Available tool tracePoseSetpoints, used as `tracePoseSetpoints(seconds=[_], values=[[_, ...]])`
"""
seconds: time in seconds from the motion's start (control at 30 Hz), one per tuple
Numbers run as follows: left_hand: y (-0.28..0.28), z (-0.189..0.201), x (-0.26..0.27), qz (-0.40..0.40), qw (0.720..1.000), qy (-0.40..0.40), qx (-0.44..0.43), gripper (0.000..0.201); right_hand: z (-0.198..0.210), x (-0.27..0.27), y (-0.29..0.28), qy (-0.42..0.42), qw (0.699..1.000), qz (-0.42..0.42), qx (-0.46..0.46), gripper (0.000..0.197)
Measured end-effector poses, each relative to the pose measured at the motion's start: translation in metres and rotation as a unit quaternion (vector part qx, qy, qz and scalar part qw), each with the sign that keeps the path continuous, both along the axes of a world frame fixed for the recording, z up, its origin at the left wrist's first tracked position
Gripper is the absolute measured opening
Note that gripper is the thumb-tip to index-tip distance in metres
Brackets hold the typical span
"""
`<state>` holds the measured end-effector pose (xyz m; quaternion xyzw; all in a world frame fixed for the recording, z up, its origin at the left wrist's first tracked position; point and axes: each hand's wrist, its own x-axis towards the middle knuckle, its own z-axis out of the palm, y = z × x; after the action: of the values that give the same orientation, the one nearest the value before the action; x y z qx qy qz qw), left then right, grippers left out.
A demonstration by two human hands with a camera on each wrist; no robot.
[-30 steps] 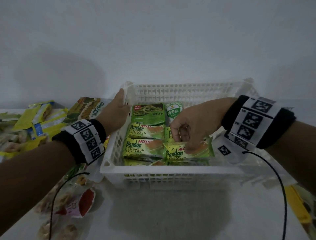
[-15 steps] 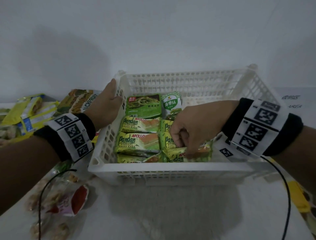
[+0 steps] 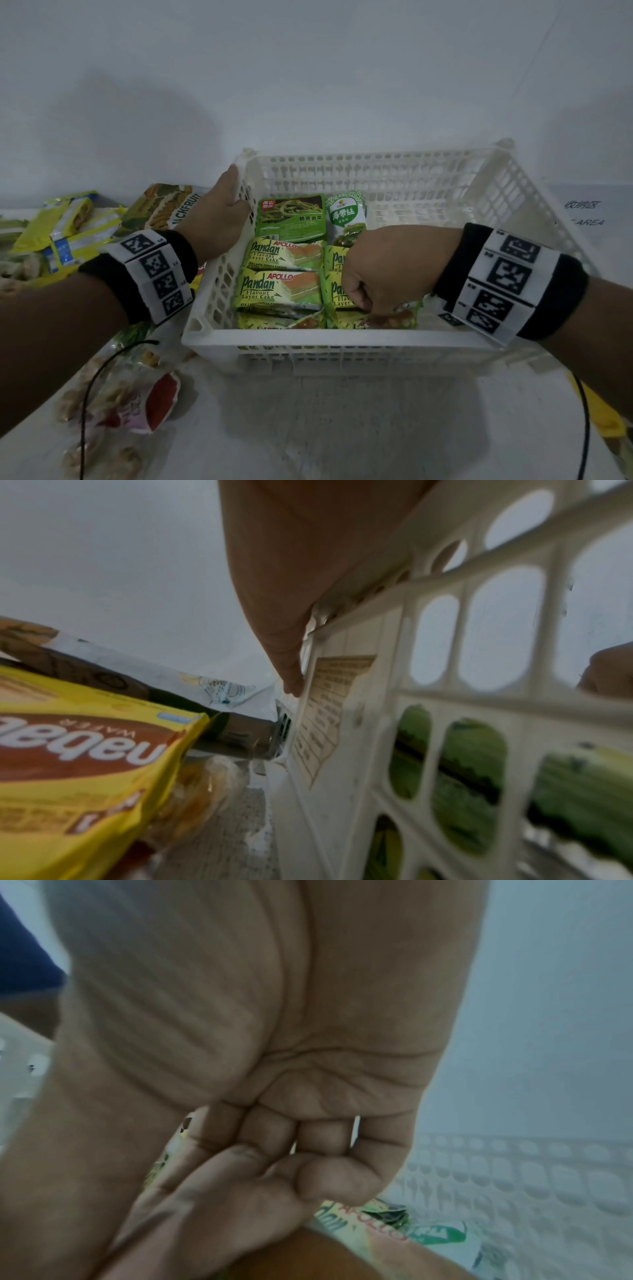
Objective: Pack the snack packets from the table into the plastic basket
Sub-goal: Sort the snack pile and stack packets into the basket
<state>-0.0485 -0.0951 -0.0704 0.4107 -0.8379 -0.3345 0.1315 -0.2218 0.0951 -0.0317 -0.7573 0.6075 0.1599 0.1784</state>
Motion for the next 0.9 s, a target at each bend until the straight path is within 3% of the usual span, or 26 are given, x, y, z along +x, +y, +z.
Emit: tracePoseSetpoints(seconds=[0.1,0.3,0.47,0.63,0.9], values=[[0.0,0.0,0.0,0.002,1.0,0.002,-0.002,0.064,0.0,0.001,-0.001,-0.001,1.0,0.004,0.005,0.009],[0.001,0.001,-0.001,0.003,1.0,0.001,-0.005,0.064,0.002,-0.009,-0.006,-0.082,0.995,-0.049,0.005,0.029],[0.001,0.001,-0.002,0.003,1.0,0.004,-0.003,0.064,0.002,-0.017,-0.006,-0.068,0.994,-0.077,-0.034,0.035],[-0.001,-0.001,-0.001,0.0,1.0,0.002,-0.002,0.065,0.001,-0.02,-0.006,-0.07,0.993,-0.084,-0.043,0.056],[-0.004,-0.002,0.0,-0.01,1.0,-0.019,-0.016,0.064,0.002,-0.02,-0.004,-0.046,0.995,-0.087,-0.031,0.045]])
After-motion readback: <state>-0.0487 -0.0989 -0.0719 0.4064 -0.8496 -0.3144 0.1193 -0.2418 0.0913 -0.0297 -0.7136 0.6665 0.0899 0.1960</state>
